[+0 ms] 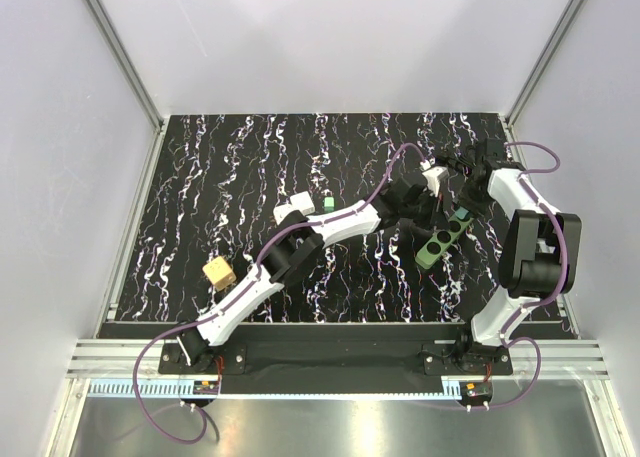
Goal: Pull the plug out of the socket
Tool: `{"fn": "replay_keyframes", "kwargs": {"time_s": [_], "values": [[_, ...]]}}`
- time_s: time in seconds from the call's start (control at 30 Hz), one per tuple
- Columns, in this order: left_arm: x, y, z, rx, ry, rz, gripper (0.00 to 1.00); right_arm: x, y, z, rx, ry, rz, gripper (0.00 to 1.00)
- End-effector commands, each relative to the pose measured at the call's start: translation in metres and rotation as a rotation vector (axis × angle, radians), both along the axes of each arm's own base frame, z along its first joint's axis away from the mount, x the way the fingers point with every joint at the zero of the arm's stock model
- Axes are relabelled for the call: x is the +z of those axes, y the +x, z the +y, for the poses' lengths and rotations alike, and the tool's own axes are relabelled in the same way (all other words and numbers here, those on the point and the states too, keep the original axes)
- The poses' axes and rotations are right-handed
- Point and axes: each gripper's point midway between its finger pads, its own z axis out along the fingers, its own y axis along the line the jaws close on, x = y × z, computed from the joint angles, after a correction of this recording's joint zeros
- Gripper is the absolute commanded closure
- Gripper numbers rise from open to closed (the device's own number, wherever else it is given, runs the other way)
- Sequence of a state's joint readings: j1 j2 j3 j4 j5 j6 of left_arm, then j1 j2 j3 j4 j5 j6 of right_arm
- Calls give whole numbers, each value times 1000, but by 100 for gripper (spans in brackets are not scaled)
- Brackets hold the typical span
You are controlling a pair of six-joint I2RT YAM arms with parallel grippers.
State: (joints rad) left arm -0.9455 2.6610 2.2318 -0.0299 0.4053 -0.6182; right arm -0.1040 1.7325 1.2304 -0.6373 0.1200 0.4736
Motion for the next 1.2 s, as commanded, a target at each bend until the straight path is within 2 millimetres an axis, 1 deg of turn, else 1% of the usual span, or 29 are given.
{"fn": "replay_keyframes", "kwargs": {"time_s": [0.0,0.13,0.23,0.27,0.3,0.33,0.37,0.4,0.43,0.47,0.5,0.53,0.57,0.6,0.63,0.67,0.7,0.73,0.77,0.8,0.83,0.87,0.9,0.93,0.97,1.0,1.07,1.1,1.17], "values": [[-32,7,-1,66,72,-39,100,30,13,10,-1,35,-96,100],[-30,5,-2,61,73,-49,100,36,8,5,-3,5,-98,100],[-29,6,-3,63,71,-52,100,47,5,1,-11,-18,-112,100],[-28,5,-3,60,71,-53,100,53,3,0,-12,-28,-126,100],[-23,7,-3,62,65,-63,100,58,2,-1,-13,-33,-133,100],[-22,5,-1,56,65,-61,100,60,-1,-1,-13,-37,-131,100],[-15,4,-3,50,41,-72,100,68,-3,-1,-14,-40,-151,100],[-8,0,4,48,47,-72,100,71,-5,-1,-12,-39,-155,100],[2,0,5,51,25,-94,100,72,-8,-1,-9,-40,-155,100],[17,1,4,52,-19,-132,100,78,-10,2,-5,-31,-173,100],[52,1,7,54,-62,-186,100,80,-12,4,8,-25,-177,100],[40,-1,19,71,-33,-192,100,82,-13,6,16,-14,-186,100],[58,1,21,84,-70,-237,100,84,-15,13,38,14,-199,100],[91,1,27,92,-108,-295,100,84,-16,17,62,29,-207,100],[79,-2,41,113,-75,-300,100,82,-16,23,88,54,-217,100],[92,-1,47,130,-106,-338,100,86,-16,39,146,119,-240,100],[100,-8,63,136,-99,-370,100,86,-16,46,188,137,-253,100],[114,-4,72,177,-121,-417,100,84,-15,55,223,155,-265,100],[118,-5,81,194,-119,-442,99,84,-15,65,256,184,-270,100],[119,-11,100,206,-98,-476,99,83,-15,73,288,197,-274,100],[123,-8,112,252,-89,-504,99,80,-12,81,318,214,-282,100],[148,-8,122,279,-133,-560,98,80,-13,99,377,255,-285,100],[131,-13,136,286,-98,-557,97,79,-14,116,430,279,-285,100],[135,-7,146,333,-103,-580,97,76,-12,129,469,300,-284,100],[136,-6,153,351,-99,-588,97,76,-14,146,523,334,-282,100],[133,-7,163,364,-86,-593,96,74,-18,169,590,353,-274,100],[132,1,175,407,-67,-604,96,68,-21,198,675,401,-264,100],[127,3,181,418,-50,-601,96,65,-27,216,723,421,-251,100],[124,12,193,459,-36,-599,96,51,-27,232,753,444,-235,100]]}}
